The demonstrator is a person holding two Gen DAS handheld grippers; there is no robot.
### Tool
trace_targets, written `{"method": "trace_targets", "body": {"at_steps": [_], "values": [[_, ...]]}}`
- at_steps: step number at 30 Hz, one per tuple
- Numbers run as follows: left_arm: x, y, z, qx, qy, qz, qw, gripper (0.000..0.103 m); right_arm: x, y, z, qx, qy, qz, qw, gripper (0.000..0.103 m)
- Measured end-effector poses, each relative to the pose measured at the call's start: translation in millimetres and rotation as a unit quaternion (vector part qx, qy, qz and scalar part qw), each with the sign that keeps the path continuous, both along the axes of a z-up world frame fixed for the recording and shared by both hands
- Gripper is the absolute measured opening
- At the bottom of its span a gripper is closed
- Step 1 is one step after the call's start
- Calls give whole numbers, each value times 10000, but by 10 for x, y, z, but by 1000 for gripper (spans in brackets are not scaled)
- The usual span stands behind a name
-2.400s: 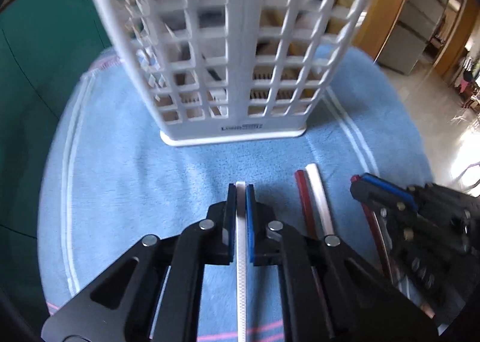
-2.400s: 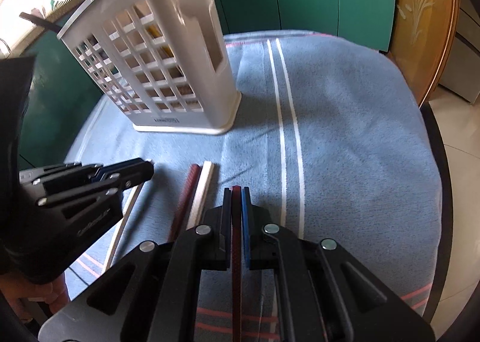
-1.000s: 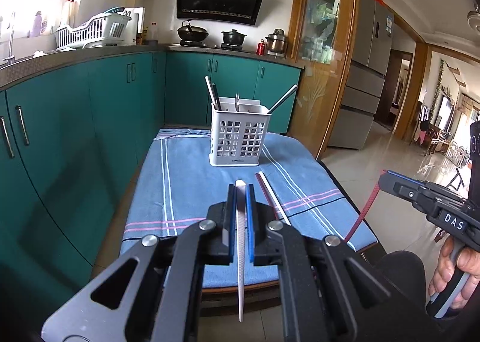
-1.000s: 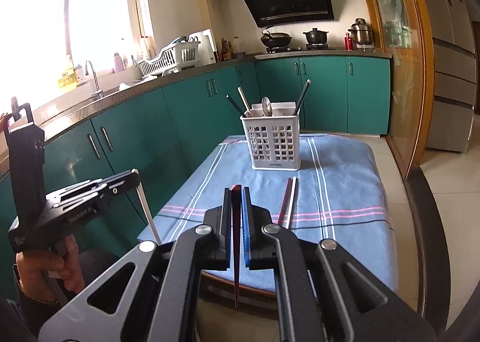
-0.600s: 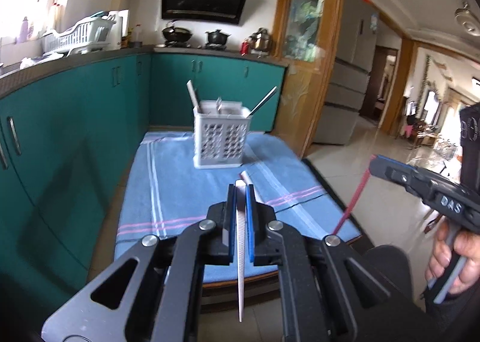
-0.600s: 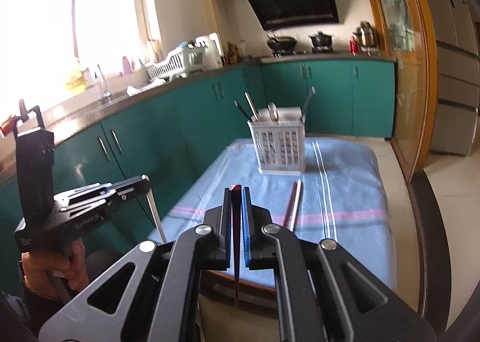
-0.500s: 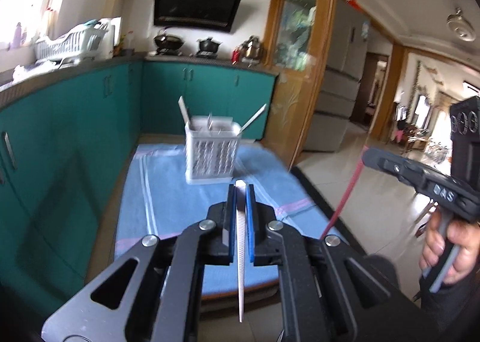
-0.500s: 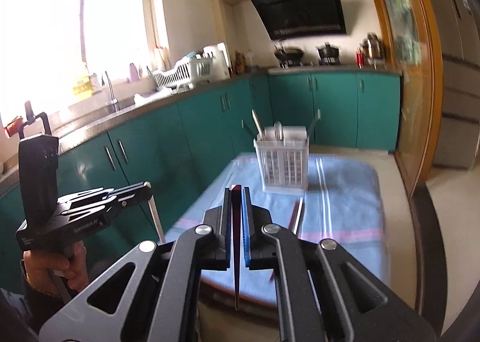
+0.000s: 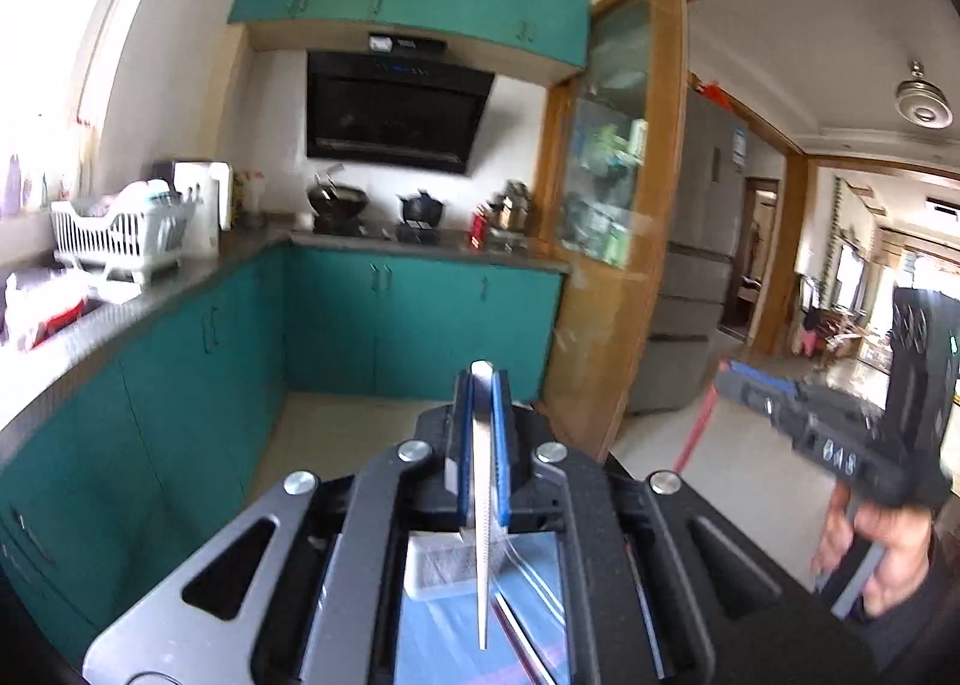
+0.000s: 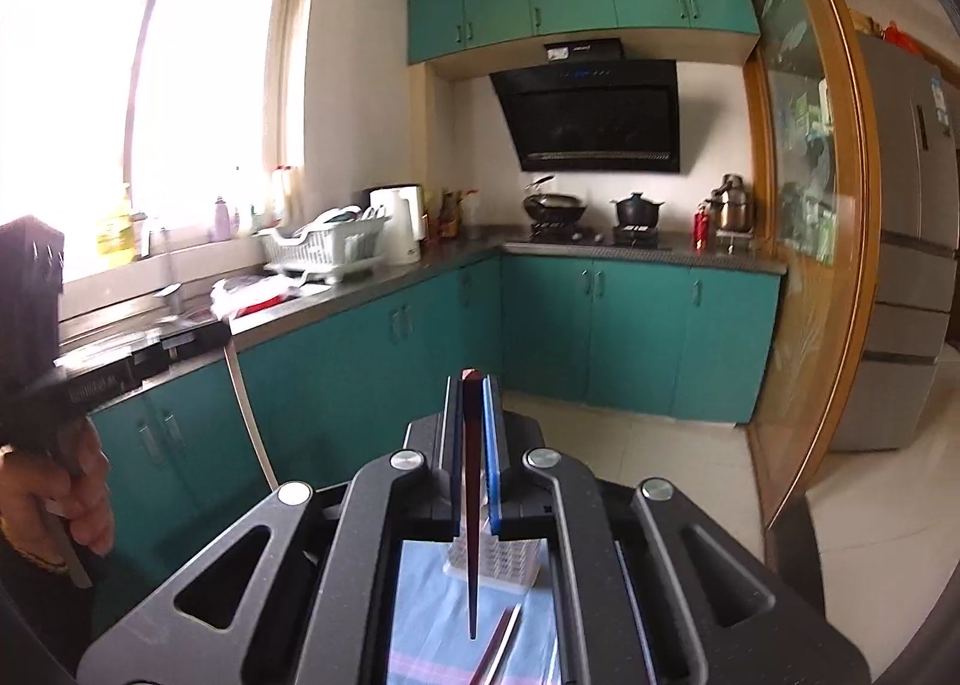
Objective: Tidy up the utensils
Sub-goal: 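Lift both chopsticks and carry them toward the white holder, then lower the white chopstick into the holder with the left tool while the right tool lowers the dark red one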
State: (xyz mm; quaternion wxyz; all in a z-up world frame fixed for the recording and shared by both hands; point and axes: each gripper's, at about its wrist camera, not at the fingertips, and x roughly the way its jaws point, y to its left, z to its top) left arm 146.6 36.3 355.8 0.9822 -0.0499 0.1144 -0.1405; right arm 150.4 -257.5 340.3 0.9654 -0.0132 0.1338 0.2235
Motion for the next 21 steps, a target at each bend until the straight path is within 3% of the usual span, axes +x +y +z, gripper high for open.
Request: {"method": "trace_targets", "body": {"at_steps": [5,9,13,17,21], "values": [[731,-69,220,19,23,157,9999,6,648,138,36,104,-89,-213,9997,6],[1250,-127,170,-9,123,217,9997,6,1138,194,-57,286,-67,-369,9989,6],[1628,-162,-142,-76,169,284,9994,6,1537,233,-329,439,37,-501,9978,6],[1965,-208,-620,21,298,336,9990,6,1849,323,-727,396,172,-573,9974,6],[2214,-97,-1151,-198,574,399,9974,6,2045,415,-1119,278,457,-596,9968,6]]}}
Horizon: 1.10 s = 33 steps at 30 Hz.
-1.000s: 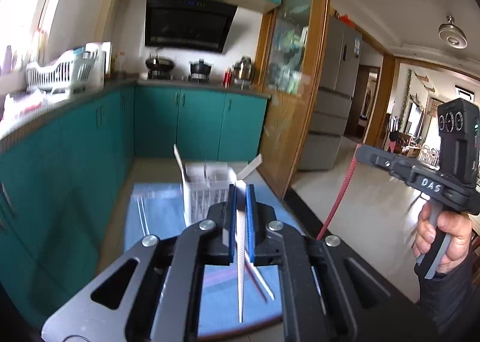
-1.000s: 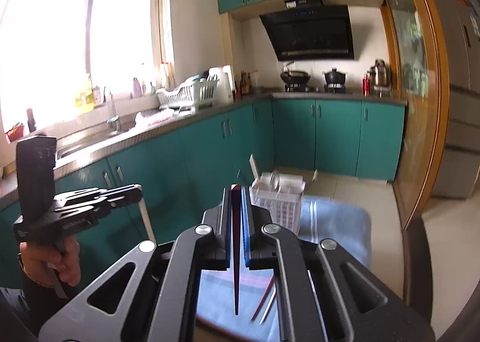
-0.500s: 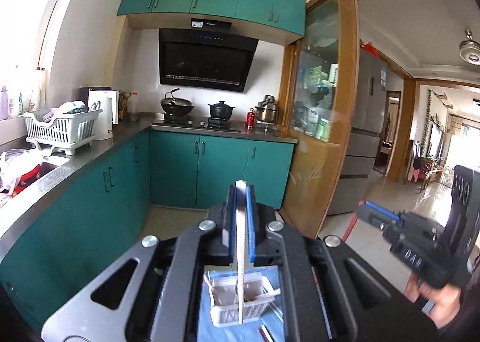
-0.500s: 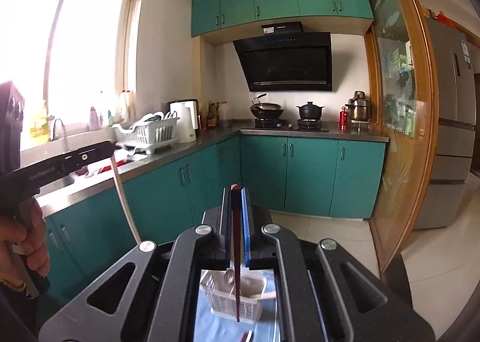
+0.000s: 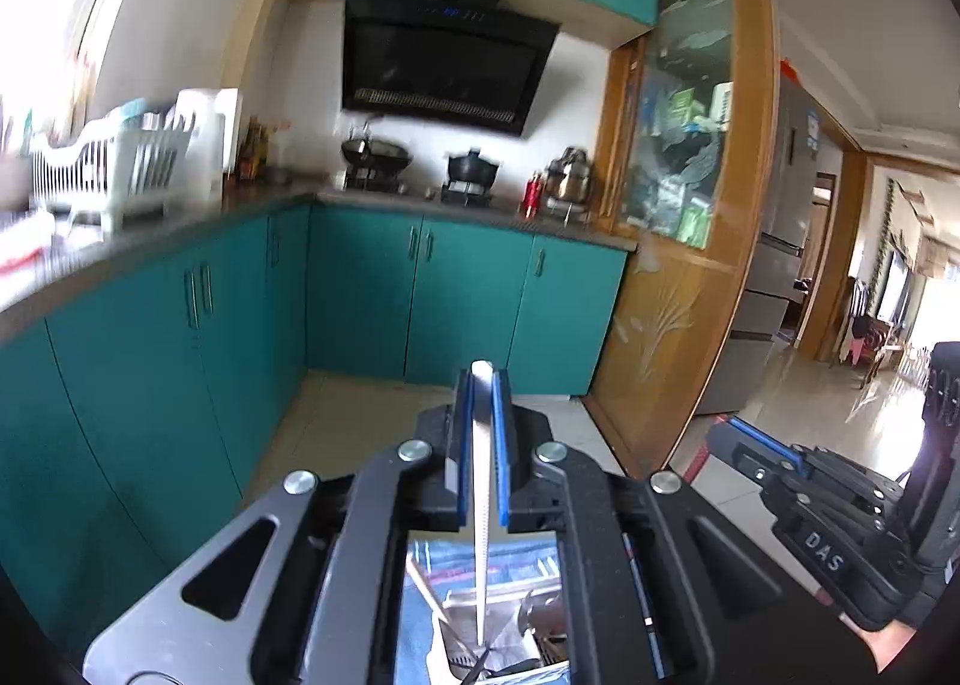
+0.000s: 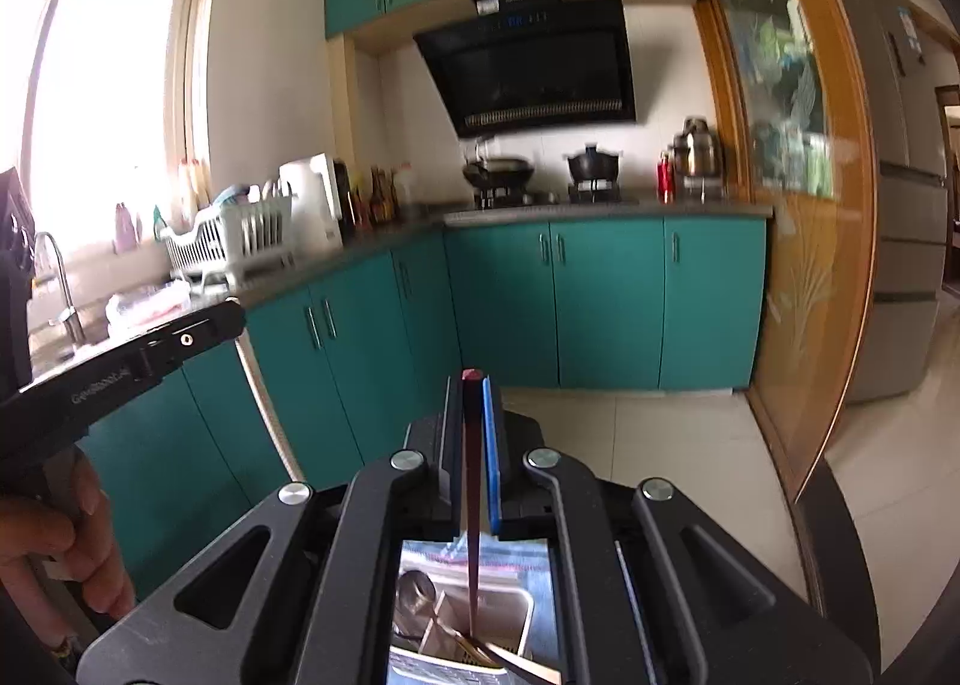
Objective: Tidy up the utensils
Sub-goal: 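Lower the white chopstick into the holder with the left tool while the right tool lowers the dark red one, then open both tools and withdraw them from the holder, then move both tools over the remaining dark red and white chopsticks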
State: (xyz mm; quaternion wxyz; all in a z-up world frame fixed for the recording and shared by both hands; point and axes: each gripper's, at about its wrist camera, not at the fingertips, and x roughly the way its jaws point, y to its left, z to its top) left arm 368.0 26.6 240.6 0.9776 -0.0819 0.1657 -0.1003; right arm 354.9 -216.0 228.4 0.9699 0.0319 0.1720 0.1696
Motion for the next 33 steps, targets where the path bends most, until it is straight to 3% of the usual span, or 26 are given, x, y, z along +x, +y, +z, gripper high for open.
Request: {"method": "trace_targets", "body": {"at_steps": [3,5,6,7,8,11,12,15,17,21,27,31,33], "values": [[113,34,-262,15,211,23,9998,7,42,53,-184,-100,104,-80,9999,7],[123,51,-356,58,257,-27,9996,28,65,73,-245,-160,237,-53,9996,11],[97,54,-376,86,256,-47,9996,54,57,64,-257,-143,271,-52,9995,18],[24,65,-356,154,192,-30,9997,65,30,45,-248,-111,265,-63,9996,29],[-56,81,-326,183,120,-13,9998,66,-15,20,-229,-79,251,-64,9996,38],[-550,179,-143,221,-181,-36,9996,73,-378,-184,-62,255,-5,5,9997,49],[-776,218,-102,242,-305,22,9992,82,-495,-256,-24,311,-75,17,9995,53],[-1481,233,-177,405,-367,95,9985,96,-1134,-579,16,542,-281,-28,9981,76],[-1811,188,-393,515,-96,73,9986,96,-1505,-746,-103,580,-233,-154,9979,87],[-2342,-6,-1050,466,522,4,9975,96,-2006,-891,-649,461,353,-216,9981,88],[-2859,-346,-1880,359,885,-133,9953,97,-2565,-852,-1567,602,1156,105,9914,88],[-2992,-554,-2223,506,1275,-270,9902,96,-2904,-740,-1829,343,896,120,9953,88],[-3046,-628,-2261,537,1280,-339,9897,96,-2986,-709,-1905,221,765,70,9968,88]]}}
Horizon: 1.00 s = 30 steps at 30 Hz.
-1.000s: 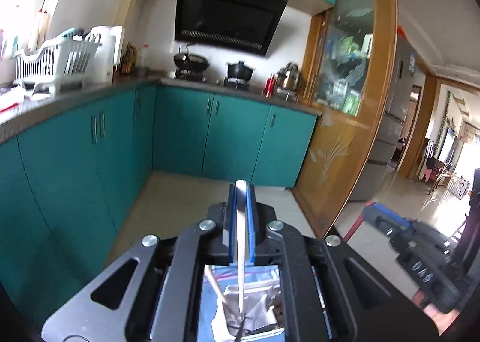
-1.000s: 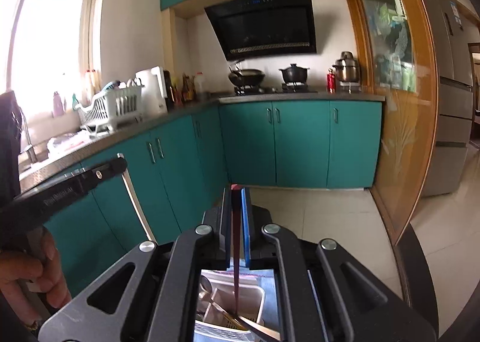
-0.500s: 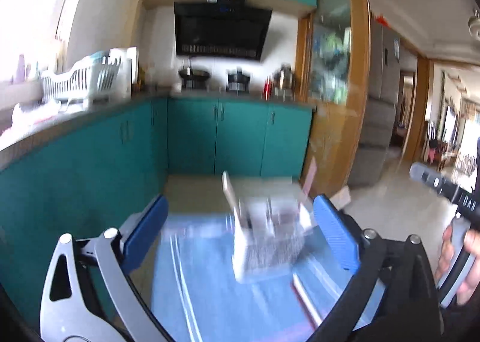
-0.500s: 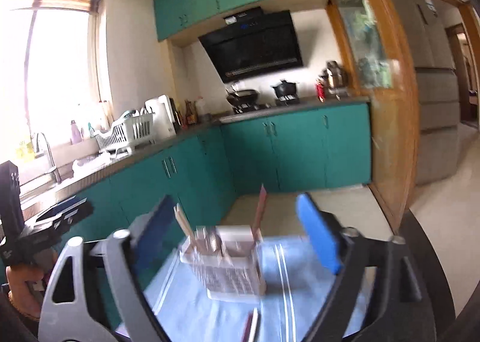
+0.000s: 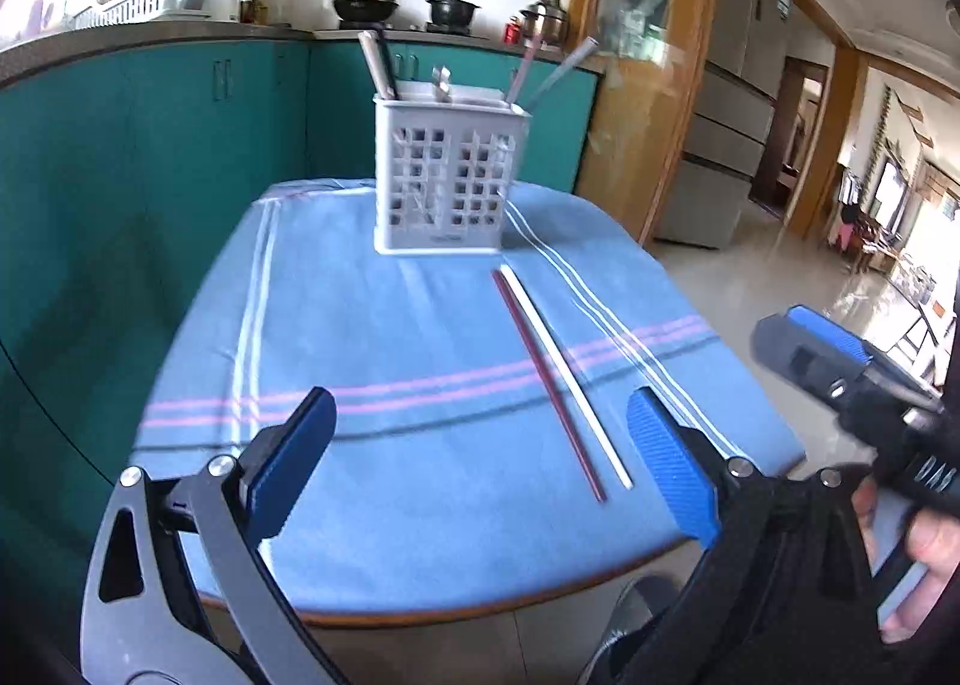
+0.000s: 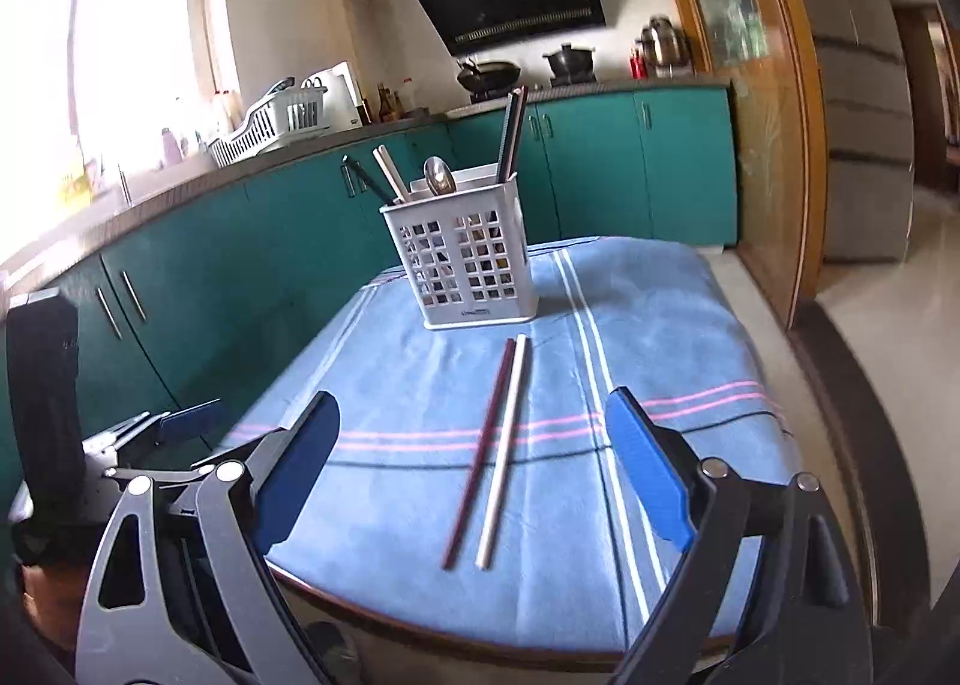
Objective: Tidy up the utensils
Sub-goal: 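Move both tools over the remaining dark red and white chopsticks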
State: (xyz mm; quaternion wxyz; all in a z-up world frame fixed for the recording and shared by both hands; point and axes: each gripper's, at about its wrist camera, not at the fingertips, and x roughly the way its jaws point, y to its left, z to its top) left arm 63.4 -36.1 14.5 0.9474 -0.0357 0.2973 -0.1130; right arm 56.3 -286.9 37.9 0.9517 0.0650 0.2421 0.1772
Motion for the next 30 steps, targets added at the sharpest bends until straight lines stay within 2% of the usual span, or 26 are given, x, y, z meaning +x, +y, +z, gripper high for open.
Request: {"method": "trace_targets", "body": {"at_steps": [3,9,21,24,27,30], "values": [[-93,-60,-44,67,-114,25,9999,96,-107,-31,-149,-58,-83,-21,9999,88],[-113,-85,-149,43,63,-53,10000,96,-196,-29,-332,-183,-91,38,9998,88],[-85,-73,-173,17,156,-86,9998,96,-235,-50,-328,-158,-123,-56,9998,88],[33,-82,-168,47,374,-43,9993,96,-224,-83,-298,-136,-182,-170,9996,88],[278,-131,-119,199,544,-1,9983,86,-171,-167,-289,-27,-135,-309,9994,88],[708,-257,-122,237,962,-157,9950,78,-91,-262,-300,87,-15,-436,9990,88]]}}
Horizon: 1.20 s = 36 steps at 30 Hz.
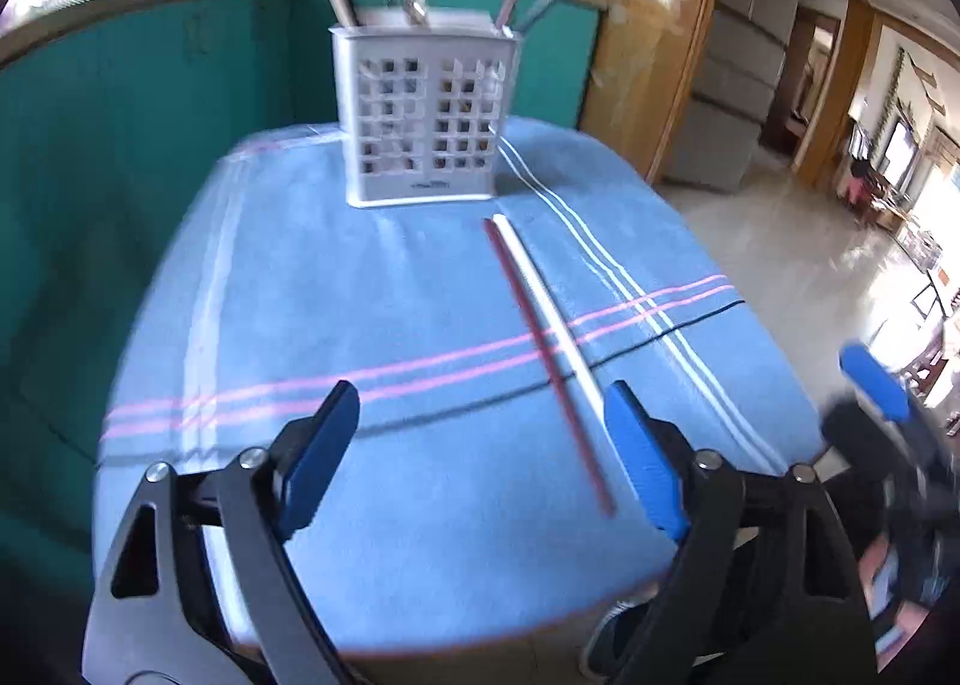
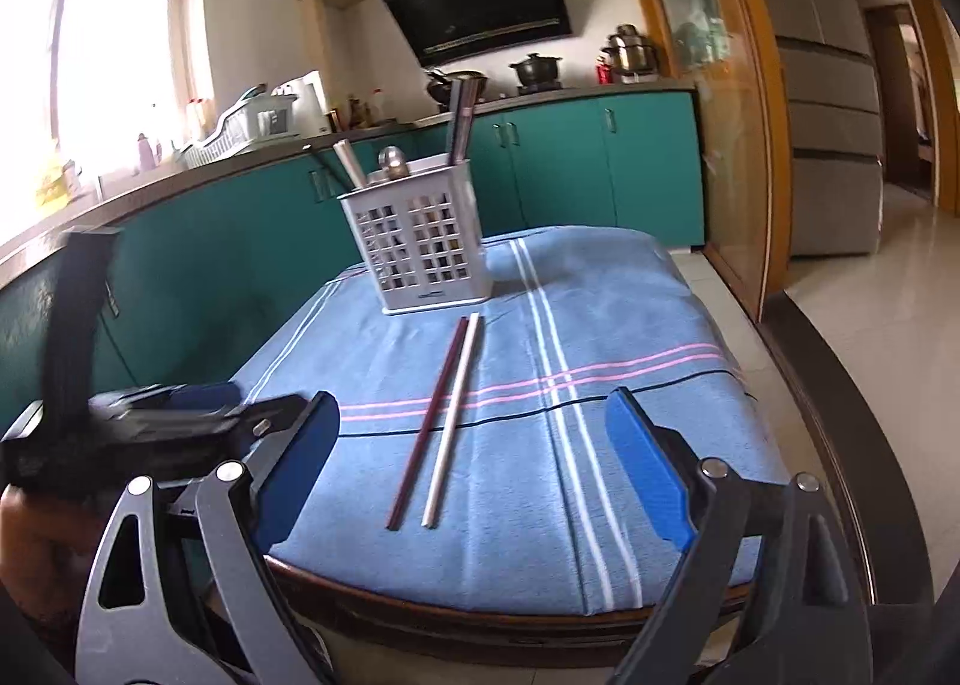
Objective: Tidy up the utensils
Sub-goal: 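Move both tools over the remaining dark red and white chopsticks, then grasp the dark red chopstick with the left tool while the right tool grasps the white chopstick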
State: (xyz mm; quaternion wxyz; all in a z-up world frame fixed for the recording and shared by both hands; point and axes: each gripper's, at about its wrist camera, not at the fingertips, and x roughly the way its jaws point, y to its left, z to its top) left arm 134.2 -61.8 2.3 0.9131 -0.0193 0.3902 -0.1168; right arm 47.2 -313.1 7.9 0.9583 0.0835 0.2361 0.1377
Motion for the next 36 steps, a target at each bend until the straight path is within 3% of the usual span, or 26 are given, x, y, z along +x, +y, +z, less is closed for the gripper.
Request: {"method": "trace_targets", "body": {"at_steps": [2,4,10,16,22,27,29,33,36], "values": [[402,-98,-57,-91,422,-38,9991,68,62,-57,-23,51,124,-59,9999,88],[788,-178,-141,-153,864,-22,9961,49,130,-117,-64,85,289,-91,9995,88],[1468,-362,-275,150,1277,225,9914,41,211,-286,-114,324,488,-103,9982,88],[1761,-404,-397,293,1546,402,9867,38,238,-338,-122,414,539,15,9977,88],[1995,-446,-471,269,1647,462,9849,39,255,-371,-107,532,546,111,9970,88],[2112,-549,-484,557,1602,541,9840,39,257,-362,-110,586,575,159,9965,88],[2151,-563,-483,566,1548,610,9844,35,259,-358,-112,594,583,164,9964,88],[2243,-541,-460,637,1450,618,9854,9,262,-334,-123,555,620,187,9964,88],[2209,-463,-448,464,1339,486,9887,6,268,-311,-136,499,651,173,9965,88]]}}
